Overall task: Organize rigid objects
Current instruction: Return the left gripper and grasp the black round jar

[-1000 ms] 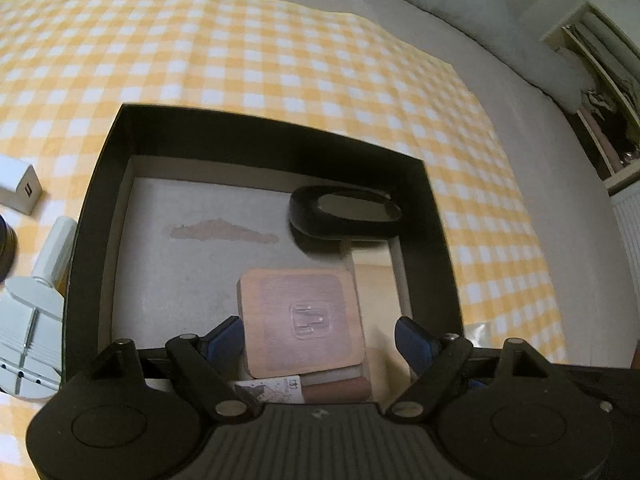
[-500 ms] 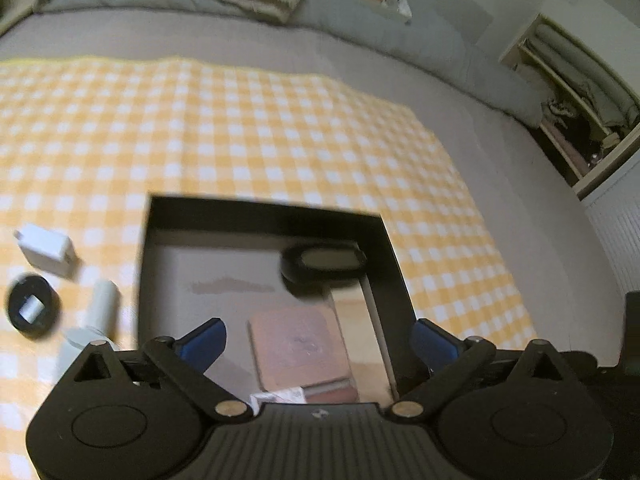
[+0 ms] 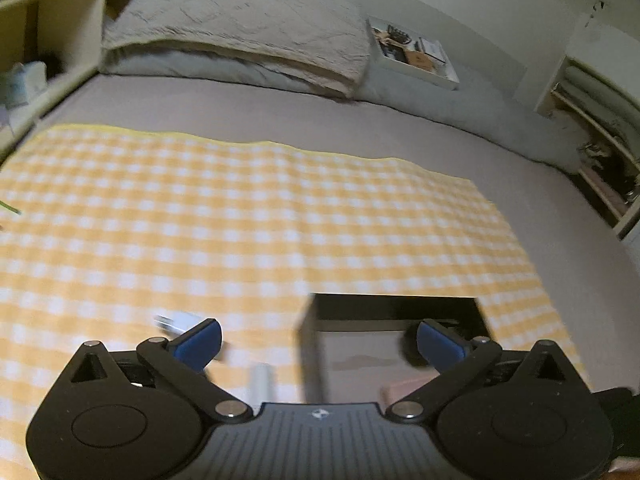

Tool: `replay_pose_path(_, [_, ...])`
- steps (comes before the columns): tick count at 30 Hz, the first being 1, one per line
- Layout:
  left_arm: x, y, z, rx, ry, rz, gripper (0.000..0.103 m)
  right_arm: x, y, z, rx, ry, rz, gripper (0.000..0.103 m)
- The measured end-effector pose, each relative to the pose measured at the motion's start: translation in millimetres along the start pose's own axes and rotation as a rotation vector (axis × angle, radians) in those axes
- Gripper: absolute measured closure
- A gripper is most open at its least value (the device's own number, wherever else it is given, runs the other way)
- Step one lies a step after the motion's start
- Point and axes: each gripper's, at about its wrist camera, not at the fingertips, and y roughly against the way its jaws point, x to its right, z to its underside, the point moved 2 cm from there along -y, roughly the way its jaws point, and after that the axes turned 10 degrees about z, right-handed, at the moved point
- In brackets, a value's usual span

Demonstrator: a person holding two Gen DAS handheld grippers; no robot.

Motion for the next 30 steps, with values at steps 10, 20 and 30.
replay_pose_path(10, [-54,9,2,-0.037,-0.102,-0.143,0.011,-3,0,-1,-0.003,-0.012,0.017,0.095])
replay_pose_path(20, [-94,-14,22,-0.204,-0.155,-0.181,0.029,-4,-1,-1,-0.006,-0.006,0.018,0.091])
replay_pose_path(30, [-105,-48,33,-0.268,-0.126,-0.207,0.032,-3,-5,-2,-0.012,-0.010,0.009,0.091])
